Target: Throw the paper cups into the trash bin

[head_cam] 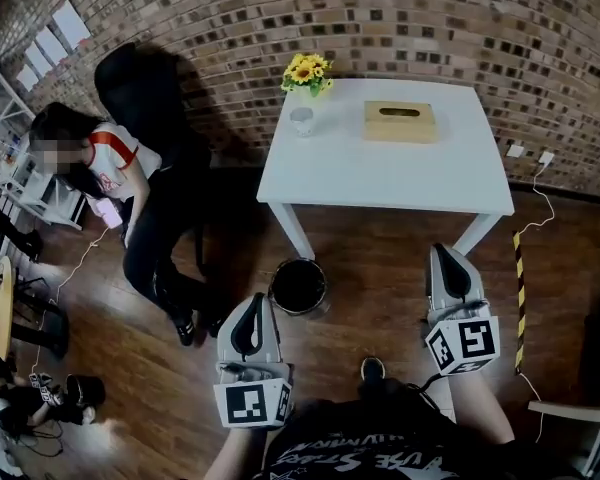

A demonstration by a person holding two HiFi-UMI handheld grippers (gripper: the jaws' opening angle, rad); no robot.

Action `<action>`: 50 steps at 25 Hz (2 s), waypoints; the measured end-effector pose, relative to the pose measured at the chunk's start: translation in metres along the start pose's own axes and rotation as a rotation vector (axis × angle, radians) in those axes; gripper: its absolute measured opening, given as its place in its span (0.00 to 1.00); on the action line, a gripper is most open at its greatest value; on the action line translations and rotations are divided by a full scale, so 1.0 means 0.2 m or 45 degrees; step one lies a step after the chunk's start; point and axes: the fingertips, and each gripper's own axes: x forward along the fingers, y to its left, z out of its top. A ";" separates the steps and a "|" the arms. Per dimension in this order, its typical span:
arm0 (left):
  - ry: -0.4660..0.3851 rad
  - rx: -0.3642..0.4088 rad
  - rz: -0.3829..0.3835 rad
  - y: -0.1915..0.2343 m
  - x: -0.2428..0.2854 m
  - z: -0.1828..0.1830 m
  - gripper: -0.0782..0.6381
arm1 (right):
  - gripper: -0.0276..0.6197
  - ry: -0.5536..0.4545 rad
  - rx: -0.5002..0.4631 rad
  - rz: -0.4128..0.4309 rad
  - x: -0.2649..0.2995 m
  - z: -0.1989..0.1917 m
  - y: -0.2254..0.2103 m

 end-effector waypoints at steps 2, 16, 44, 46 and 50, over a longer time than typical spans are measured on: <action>0.002 0.001 0.036 -0.01 0.07 0.01 0.12 | 0.05 0.009 0.016 0.020 0.08 -0.02 -0.06; 0.043 0.006 0.002 0.24 0.57 -0.16 0.12 | 0.05 0.036 -0.032 0.079 0.58 -0.09 0.05; 0.122 -0.100 -0.183 0.51 1.65 -0.41 0.12 | 0.25 0.212 -0.014 0.236 1.70 -0.42 0.24; 0.127 -0.088 -0.149 0.53 1.71 -0.44 0.12 | 0.33 0.249 -0.008 0.296 1.79 -0.49 0.25; 0.151 -0.116 -0.062 0.56 1.86 -0.50 0.12 | 0.44 0.307 -0.017 0.412 1.97 -0.62 0.28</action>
